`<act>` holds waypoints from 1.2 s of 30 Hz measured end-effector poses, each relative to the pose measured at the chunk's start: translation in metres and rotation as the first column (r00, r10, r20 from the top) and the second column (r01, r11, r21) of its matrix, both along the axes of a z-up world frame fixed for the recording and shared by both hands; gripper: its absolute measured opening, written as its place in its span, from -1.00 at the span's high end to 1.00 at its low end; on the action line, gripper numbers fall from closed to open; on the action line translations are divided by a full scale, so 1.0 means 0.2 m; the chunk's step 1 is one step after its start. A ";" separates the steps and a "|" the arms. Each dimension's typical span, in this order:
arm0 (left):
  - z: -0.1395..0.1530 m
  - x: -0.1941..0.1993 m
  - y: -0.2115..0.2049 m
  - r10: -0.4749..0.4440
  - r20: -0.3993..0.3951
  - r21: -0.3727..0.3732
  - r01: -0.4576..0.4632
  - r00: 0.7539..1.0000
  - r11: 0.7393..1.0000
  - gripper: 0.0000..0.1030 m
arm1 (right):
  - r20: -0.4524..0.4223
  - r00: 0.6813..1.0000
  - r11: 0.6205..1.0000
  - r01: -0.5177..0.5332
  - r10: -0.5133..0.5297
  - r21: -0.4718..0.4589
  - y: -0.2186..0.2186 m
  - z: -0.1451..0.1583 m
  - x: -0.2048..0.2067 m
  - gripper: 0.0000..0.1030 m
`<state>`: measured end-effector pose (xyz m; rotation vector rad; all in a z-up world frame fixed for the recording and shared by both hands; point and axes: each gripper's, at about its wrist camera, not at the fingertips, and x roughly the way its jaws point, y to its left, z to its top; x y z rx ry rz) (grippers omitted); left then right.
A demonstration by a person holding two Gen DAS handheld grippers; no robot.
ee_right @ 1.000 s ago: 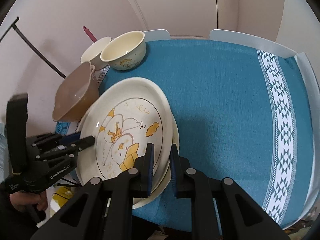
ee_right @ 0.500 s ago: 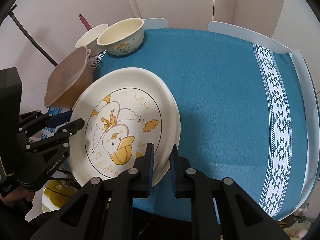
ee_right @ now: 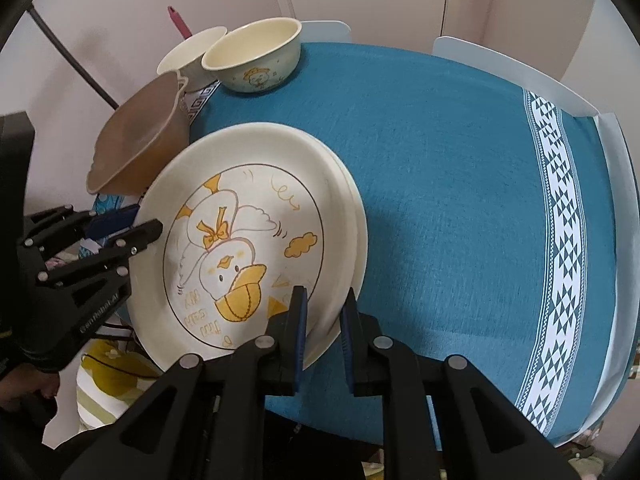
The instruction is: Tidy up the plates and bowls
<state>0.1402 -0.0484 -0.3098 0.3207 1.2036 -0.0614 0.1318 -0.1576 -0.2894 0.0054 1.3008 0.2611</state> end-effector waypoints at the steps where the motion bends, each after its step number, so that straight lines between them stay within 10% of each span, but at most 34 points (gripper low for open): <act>1: 0.01 0.00 0.00 0.003 0.004 0.005 -0.003 1.000 1.000 0.63 | -0.001 1.000 1.000 -0.005 0.005 -0.001 0.00 0.00 0.00 0.71; 20: 0.30 -0.01 0.08 0.135 0.067 -0.109 -0.128 0.989 0.986 0.62 | 0.104 0.994 0.992 -0.033 0.020 0.123 -0.10 0.22 0.06 0.70; 22: 0.37 -0.01 0.12 0.179 0.091 -0.135 -0.166 0.980 0.977 0.61 | 0.141 0.990 0.984 -0.050 0.026 0.169 -0.12 0.30 0.09 0.38; 23: 0.41 -0.02 0.15 0.209 0.105 -0.158 -0.191 0.972 0.969 0.58 | 0.160 0.987 0.981 -0.064 0.034 0.184 -0.11 0.33 0.11 -0.20; 24: 0.43 -0.02 0.18 0.231 0.114 -0.172 -0.210 0.966 0.962 0.54 | 0.180 0.983 0.977 -0.080 0.044 0.197 -0.10 0.36 0.12 -0.80; 28: 0.52 -0.03 0.30 0.334 0.186 -0.199 -0.298 0.924 0.934 -0.99 | 0.261 0.960 0.960 -0.162 0.100 0.229 -0.04 0.47 0.21 -0.95; 32: 0.56 -0.04 0.42 0.402 0.214 -0.211 -0.359 0.890 0.909 -0.99 | 0.300 0.938 0.945 -0.243 0.171 0.221 0.04 0.50 0.29 -0.95; 36: 0.48 -0.03 0.62 0.517 0.130 -0.323 -0.457 0.846 0.829 -0.99 | 0.255 0.933 0.929 -0.308 0.254 0.205 0.20 0.47 0.41 -0.95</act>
